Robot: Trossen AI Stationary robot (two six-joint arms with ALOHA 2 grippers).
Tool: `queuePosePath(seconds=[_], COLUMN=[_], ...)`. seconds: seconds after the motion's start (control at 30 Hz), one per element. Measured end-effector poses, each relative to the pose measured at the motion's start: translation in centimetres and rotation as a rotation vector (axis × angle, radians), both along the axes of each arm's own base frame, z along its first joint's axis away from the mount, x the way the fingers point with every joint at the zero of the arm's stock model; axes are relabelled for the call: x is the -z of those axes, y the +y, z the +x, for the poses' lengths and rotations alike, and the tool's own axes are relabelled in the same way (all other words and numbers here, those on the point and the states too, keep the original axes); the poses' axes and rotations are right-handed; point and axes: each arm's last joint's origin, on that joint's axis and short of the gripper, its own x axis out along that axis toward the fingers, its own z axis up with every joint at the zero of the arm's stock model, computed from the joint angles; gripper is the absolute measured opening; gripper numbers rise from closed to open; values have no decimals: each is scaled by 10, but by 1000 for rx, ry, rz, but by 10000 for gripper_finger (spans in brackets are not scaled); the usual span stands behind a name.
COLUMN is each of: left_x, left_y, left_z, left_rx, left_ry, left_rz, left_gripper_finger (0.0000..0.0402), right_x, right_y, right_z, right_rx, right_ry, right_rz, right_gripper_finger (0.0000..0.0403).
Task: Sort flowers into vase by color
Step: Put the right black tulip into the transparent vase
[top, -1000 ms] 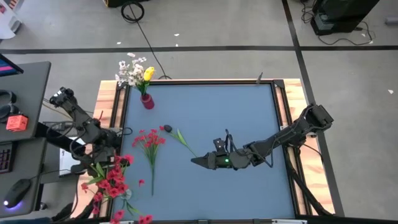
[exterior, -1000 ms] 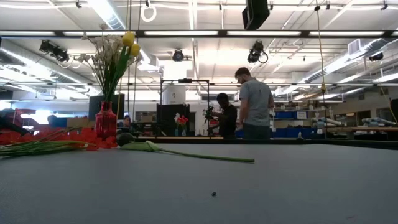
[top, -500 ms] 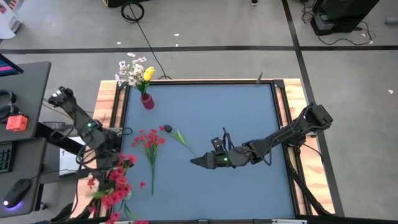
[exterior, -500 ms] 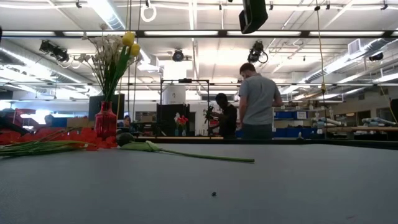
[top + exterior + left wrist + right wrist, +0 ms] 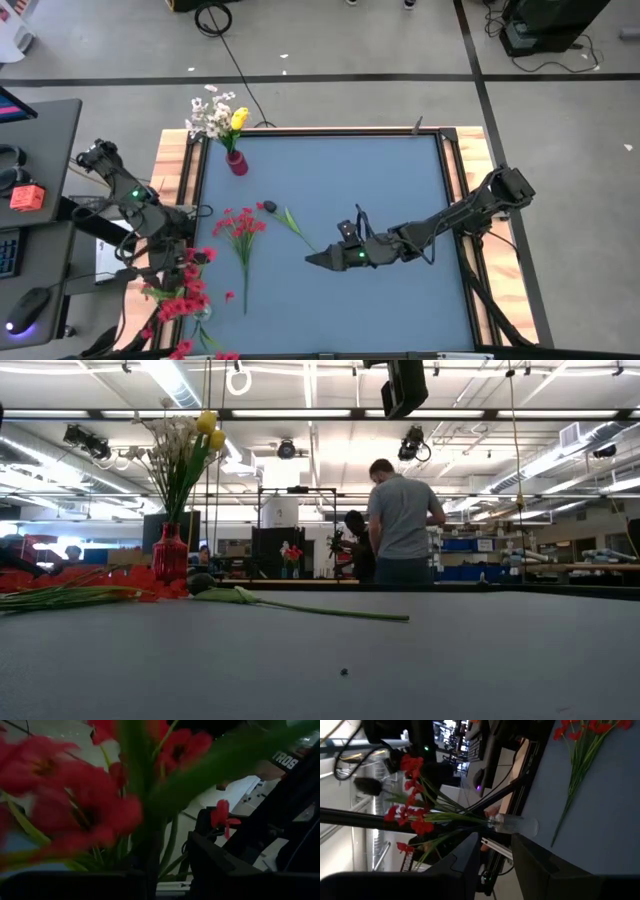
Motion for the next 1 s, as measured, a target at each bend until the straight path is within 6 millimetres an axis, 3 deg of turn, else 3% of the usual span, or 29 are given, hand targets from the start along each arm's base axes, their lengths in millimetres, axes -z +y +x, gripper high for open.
queuePosePath(seconds=[0.33,1.0], left_x=[0,14], left_y=[2,3], left_z=[-3,-7], left_rx=[39,69], left_ry=[22,162], left_rz=[46,146], left_gripper_finger=[7,4], right_x=[1,1], right_y=[0,0], right_z=[0,0], right_rx=[-7,-24], right_ry=[6,7], right_rz=[-7,-7], right_gripper_finger=[123,123])
